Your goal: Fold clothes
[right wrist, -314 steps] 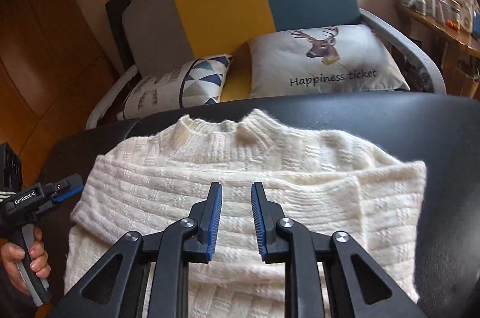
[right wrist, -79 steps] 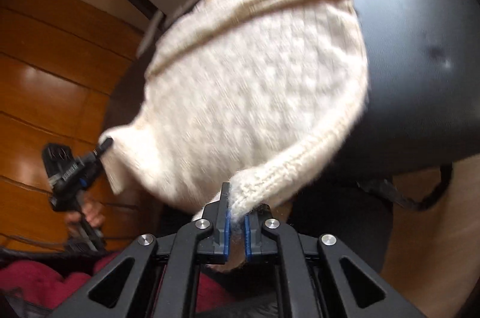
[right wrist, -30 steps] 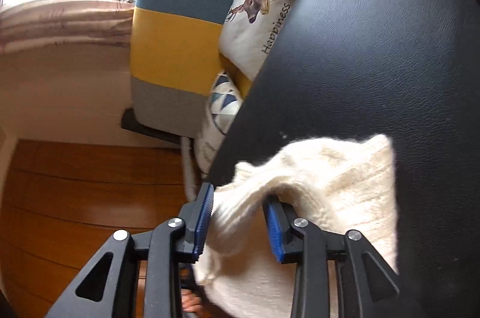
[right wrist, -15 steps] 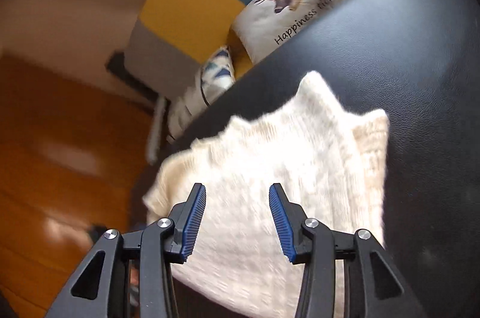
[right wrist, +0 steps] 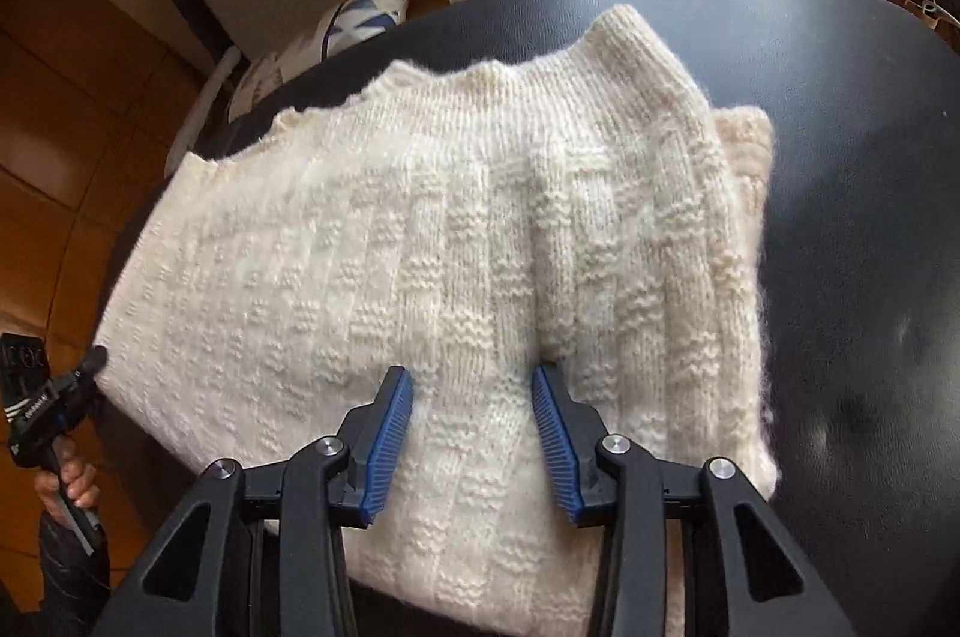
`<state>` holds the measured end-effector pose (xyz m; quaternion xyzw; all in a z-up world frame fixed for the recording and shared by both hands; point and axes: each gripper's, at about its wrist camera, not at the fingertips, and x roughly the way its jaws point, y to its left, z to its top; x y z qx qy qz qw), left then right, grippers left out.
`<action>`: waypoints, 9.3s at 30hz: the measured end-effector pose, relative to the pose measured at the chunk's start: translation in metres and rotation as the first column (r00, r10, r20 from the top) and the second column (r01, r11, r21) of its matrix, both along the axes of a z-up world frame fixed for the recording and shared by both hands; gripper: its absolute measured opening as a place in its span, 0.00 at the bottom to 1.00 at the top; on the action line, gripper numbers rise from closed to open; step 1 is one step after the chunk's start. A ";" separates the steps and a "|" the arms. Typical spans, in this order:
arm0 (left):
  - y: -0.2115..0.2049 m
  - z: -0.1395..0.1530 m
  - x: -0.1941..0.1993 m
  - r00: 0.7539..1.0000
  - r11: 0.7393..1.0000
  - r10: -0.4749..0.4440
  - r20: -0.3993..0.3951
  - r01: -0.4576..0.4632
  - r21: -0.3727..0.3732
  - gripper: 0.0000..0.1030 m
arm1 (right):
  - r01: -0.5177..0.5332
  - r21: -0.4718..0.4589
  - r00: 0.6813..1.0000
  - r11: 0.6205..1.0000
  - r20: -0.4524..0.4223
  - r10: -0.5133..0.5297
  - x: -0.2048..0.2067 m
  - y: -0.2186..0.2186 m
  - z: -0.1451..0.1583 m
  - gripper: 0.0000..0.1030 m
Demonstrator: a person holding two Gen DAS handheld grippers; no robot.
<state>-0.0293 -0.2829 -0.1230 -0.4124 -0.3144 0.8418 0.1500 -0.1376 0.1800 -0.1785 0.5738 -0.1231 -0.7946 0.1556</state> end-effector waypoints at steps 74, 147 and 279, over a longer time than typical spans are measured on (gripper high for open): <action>0.156 -0.010 -0.128 0.829 0.701 -0.552 0.090 0.519 -0.489 0.06 | 0.046 0.120 0.994 0.992 -0.106 -0.034 0.033 -0.005 0.017 0.42; 0.228 -0.033 0.032 0.963 0.800 -0.255 -0.081 0.164 -0.577 0.43 | 0.023 -0.282 1.000 0.959 -0.011 -0.027 0.221 0.080 -0.005 0.37; -0.026 -0.028 0.091 0.997 0.996 0.039 0.061 -0.034 -0.082 0.53 | -0.187 -0.273 0.982 0.943 -0.046 0.182 0.105 -0.176 -0.009 0.34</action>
